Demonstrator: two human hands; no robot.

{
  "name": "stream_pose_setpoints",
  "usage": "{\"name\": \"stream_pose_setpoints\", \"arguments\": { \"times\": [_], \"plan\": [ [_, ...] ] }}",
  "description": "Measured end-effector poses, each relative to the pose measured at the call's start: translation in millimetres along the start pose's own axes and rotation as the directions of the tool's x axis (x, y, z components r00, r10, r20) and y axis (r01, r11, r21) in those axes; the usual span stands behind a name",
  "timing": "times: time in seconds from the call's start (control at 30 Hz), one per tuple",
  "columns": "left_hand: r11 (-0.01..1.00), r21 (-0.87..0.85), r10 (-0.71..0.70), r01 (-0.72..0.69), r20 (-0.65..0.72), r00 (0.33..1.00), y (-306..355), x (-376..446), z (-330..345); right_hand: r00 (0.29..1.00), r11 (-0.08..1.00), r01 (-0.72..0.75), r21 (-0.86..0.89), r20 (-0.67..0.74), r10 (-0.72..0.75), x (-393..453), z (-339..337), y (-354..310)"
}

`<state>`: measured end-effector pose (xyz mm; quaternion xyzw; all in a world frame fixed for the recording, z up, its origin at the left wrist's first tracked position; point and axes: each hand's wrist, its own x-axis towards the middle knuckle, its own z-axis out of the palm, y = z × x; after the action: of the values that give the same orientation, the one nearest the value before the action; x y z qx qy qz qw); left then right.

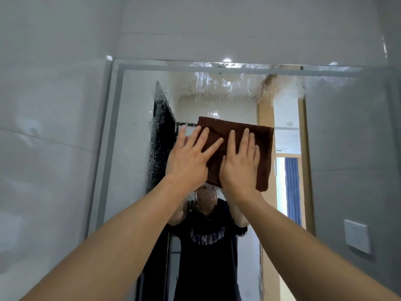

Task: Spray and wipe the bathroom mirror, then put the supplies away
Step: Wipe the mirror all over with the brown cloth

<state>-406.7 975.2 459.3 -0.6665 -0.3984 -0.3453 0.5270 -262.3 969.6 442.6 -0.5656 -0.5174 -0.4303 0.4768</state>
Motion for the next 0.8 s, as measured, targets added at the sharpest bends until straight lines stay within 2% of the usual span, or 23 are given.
{"name": "stream_pose_setpoints", "arguments": {
  "times": [0.13, 0.27, 0.43, 0.63, 0.8],
  "plan": [
    [0.999, -0.05, 0.003, -0.002, 0.019, 1.0, -3, -1, 0, 1.0, 0.995, 0.01, 0.099, -0.006, -0.009, -2, 4, 3],
    [0.983, -0.185, -0.021, 0.02, -0.003, 1.0, -9, -4, -8, 1.0, 0.999, 0.013, 0.051, -0.025, -0.012, 6, 11, -5],
    [0.987, -0.083, -0.146, 0.136, -0.13, 0.981, -56, -2, -26, 0.995, 0.994, 0.1, -0.034, -0.012, -0.1, 25, 20, -42],
    [0.963, 0.035, -0.263, 0.268, -0.119, 0.957, -112, -1, -39, 0.969, 0.969, 0.247, 0.025, 0.019, -0.248, 35, 38, -121],
    [0.956, 0.03, -0.286, 0.292, -0.125, 0.95, -108, 7, -41, 0.953, 0.952, 0.302, 0.046, -0.028, -0.301, 49, 40, -110]
  ]
}}
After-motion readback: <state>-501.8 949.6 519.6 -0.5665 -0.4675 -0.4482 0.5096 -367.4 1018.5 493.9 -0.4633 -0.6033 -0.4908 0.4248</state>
